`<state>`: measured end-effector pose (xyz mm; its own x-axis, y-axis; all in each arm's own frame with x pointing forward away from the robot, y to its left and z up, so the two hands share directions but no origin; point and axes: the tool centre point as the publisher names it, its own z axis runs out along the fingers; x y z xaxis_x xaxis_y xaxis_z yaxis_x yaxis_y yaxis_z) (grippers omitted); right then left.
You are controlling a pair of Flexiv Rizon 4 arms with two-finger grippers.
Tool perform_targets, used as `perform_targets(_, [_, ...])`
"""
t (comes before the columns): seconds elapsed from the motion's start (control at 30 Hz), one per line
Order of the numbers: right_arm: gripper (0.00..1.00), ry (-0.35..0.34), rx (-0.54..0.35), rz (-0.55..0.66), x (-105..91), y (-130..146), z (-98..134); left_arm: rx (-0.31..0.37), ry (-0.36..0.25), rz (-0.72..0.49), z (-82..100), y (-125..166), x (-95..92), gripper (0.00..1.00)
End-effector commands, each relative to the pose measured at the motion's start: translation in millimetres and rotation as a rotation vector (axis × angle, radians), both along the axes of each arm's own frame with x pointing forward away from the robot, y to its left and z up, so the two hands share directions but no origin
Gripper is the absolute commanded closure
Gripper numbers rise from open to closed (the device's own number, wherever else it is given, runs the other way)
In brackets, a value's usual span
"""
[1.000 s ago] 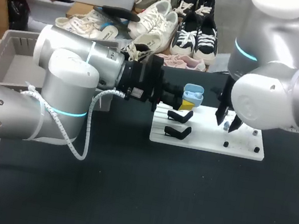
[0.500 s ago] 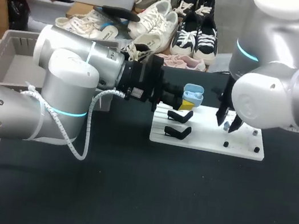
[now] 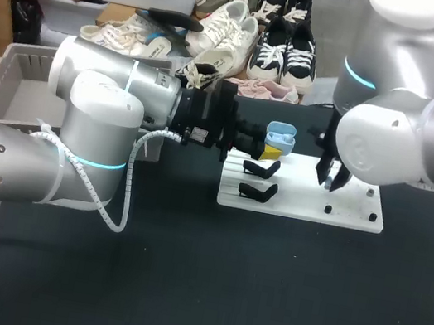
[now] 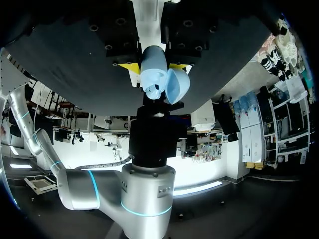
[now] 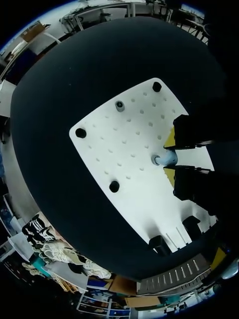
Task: Pick up each earbud case from the left stands, insert the matching earbuds, close the lid, and place the case in the box.
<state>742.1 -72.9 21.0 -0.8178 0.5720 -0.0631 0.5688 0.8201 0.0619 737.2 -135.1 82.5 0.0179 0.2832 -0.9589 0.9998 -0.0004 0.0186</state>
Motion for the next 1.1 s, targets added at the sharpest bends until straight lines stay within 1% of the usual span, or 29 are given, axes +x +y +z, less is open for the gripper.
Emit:
perform_targets(0.03, [0.9,0.007,-0.001,0.001,1.8,1,-1,-0.002,-0.001,0.0,-0.6,0,0.3,1.0])
perform_targets(0.1, [0.95,0.009,-0.001,0.001,1.7,1,-1,-0.002,-0.001,0.0,-0.6,0,0.3,1.0])
perform_targets(0.13, [1.0,0.01,-0.002,0.001,1.7,1,-1,-0.002,-0.001,0.0,-0.6,0,0.3,1.0])
perform_targets(0.3, [1.0,0.014,0.0,-0.006,-0.1,-1,0,-0.002,-0.001,0.0,-0.6,0,0.3,1.0])
perform_targets(0.43, [1.0,0.006,0.002,-0.01,-2.3,-4,7,-0.002,-0.001,0.0,-0.6,0,0.3,1.0])
perform_targets(0.53, [1.0,0.005,0.022,-0.011,-5.1,-5,13,-0.002,-0.001,0.0,-0.6,0,0.3,1.0])
perform_targets(0.6, [1.0,0.001,0.043,0.005,-9.1,-4,19,-0.002,-0.001,0.0,-0.6,0,0.3,1.0])
perform_targets(0.63, [1.0,0.011,0.043,0.015,-10.7,-4,22,-0.002,-0.001,0.0,-0.6,0,0.3,1.0])
perform_targets(0.7, [1.0,0.009,0.036,0.037,-14.4,-4,29,-0.002,-0.001,0.0,-0.6,0,0.3,1.0])
perform_targets(0.73, [1.0,0.009,0.053,0.055,-15.6,-4,32,-0.002,-0.001,0.0,-0.6,0,0.3,1.0])
perform_targets(0.77, [1.0,0.009,0.086,0.075,-17.0,-5,36,-0.002,-0.001,0.0,-0.6,0,0.3,1.0])
perform_targets(0.8, [1.0,0.005,0.092,0.092,-18.7,-6,43,-0.002,-0.001,0.0,-0.6,0,0.3,1.0])
perform_targets(0.83, [1.0,0.003,0.068,0.112,-20.4,-5,51,-0.002,-0.001,0.0,-0.6,0,0.3,1.0])
perform_targets(0.9, [1.0,0.001,0.074,0.153,-22.9,-6,65,-0.002,-0.001,0.0,-0.6,0,0.3,1.0])
perform_targets(0.93, [1.0,-0.006,0.071,0.175,-24.6,-6,74,-0.002,-0.001,0.0,-0.6,0,0.3,1.0])
perform_targets(1.0, [1.0,-0.025,0.033,0.211,-28.6,-6,90,-0.002,-0.001,0.0,-0.6,0,0.3,1.0])
perform_targets(1.07, [1.0,-0.047,0.035,0.261,-32.2,-5,104,-0.002,-0.001,0.0,-0.6,0,0.3,1.0])
perform_targets(1.1, [1.0,-0.046,0.028,0.288,-34.0,-4,110,-0.002,-0.001,0.0,-0.6,0,0.3,1.0])
